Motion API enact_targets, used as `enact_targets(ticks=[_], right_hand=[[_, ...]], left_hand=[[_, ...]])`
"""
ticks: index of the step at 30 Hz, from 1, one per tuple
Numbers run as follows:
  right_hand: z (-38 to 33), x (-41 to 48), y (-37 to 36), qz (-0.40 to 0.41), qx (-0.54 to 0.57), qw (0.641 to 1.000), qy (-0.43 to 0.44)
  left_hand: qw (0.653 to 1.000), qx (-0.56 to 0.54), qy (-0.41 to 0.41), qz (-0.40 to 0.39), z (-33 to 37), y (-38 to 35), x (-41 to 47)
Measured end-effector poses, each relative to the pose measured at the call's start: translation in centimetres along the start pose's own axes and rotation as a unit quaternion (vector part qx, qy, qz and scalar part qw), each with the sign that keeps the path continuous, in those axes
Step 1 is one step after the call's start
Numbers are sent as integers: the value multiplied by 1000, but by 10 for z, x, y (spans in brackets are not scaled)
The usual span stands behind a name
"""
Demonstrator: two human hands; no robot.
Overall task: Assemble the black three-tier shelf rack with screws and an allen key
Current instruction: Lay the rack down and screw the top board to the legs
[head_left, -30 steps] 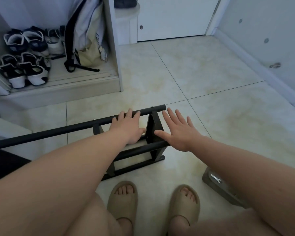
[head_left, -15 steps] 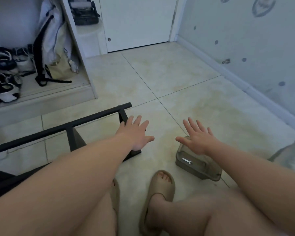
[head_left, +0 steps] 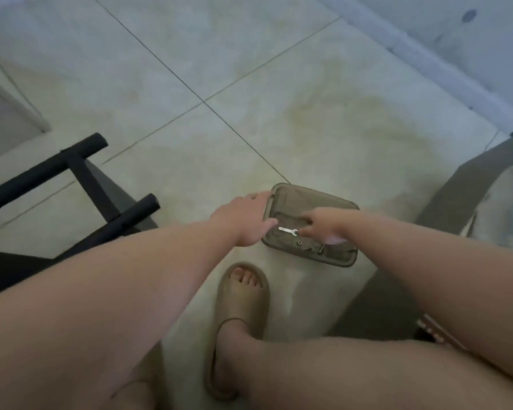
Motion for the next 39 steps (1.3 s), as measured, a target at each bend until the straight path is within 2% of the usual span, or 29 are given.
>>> enact_targets(ticks=[4, 7, 11, 16, 19, 22, 28, 33, 36, 39], right_hand=[[9, 44, -26, -7, -17, 1000, 15], [23, 70, -51, -16, -24, 1000, 10], [42, 95, -79, -21, -52, 998, 7], [41, 110, -94, 6, -113, 992, 58], [39, 112, -103, 5, -143, 987, 68], [41, 112, -103, 5, -127, 990, 57], [44, 95, -65, 52, -12, 998, 22], [18, 46, -1, 131, 30, 990, 43], [-11, 4, 46, 189, 29, 980, 56], [-60, -50, 85, 235, 43, 967, 88]], left_hand=[[992, -117, 52, 4, -20, -42, 35], [985, -160, 67, 22, -29, -72, 47], [979, -177, 87, 52, -38, -97, 52], [969, -213, 85, 86, -36, -101, 53], [964, -236, 90, 82, -34, -101, 54], [961, -250, 98, 64, -33, -103, 54], [952, -268, 142, -31, -39, -104, 41], [977, -128, 127, -116, -52, -59, -7], [986, -74, 126, -78, -60, -1, -40], [982, -125, 141, 21, -69, 59, -85]])
Point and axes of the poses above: each hand's wrist, its own x-axis towards the middle knuckle, its own y-axis out of the back of the hand, z = x × y, the point moved 10 cm from there along x, towards the middle knuckle, and after that the axes turned 6 degrees about x, right-handed, at the moved point
